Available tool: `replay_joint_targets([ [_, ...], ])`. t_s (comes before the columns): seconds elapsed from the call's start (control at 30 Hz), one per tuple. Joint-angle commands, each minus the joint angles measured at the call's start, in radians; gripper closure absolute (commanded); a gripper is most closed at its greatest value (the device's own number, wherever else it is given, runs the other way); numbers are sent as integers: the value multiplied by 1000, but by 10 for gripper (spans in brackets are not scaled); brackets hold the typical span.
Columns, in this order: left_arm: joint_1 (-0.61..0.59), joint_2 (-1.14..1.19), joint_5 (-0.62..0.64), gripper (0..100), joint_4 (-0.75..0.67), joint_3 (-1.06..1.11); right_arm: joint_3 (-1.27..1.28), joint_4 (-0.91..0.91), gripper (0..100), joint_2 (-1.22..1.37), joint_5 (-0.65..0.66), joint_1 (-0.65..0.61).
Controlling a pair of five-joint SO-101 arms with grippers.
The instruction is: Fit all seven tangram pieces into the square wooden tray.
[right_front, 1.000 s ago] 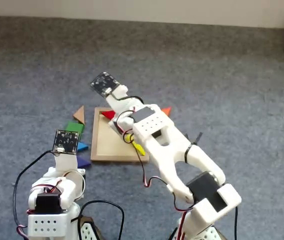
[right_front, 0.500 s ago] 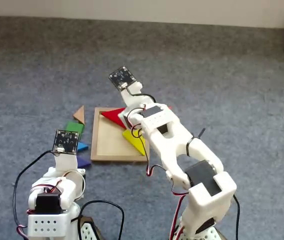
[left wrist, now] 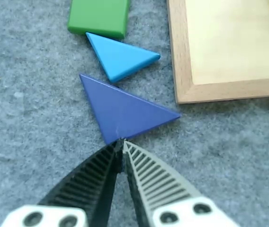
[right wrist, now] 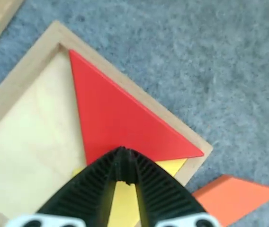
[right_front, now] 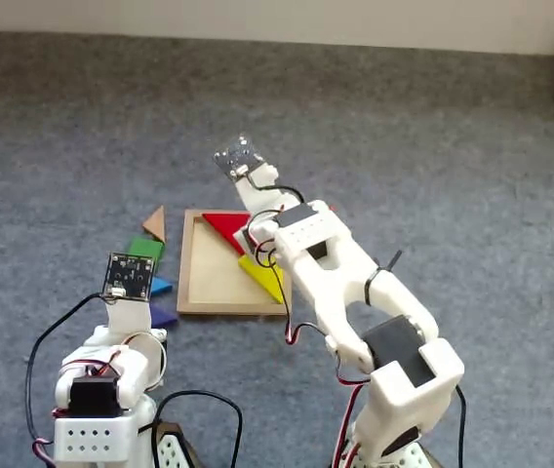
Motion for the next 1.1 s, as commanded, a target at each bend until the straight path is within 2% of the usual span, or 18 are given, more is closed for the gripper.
replay_joint_targets([
  [0.0, -15, -25, 6, 994, 3, 19, 2, 15, 991, -1, -3, -51],
  [0.53, -15, -25, 6, 994, 3, 19, 7, 19, 991, -8, -2, -104],
  [0.9, -15, -25, 6, 994, 3, 19, 36, 13, 991, -202, -6, -88],
  [1.07, -15, -25, 6, 994, 3, 19, 45, -180, 991, -145, -6, -84],
])
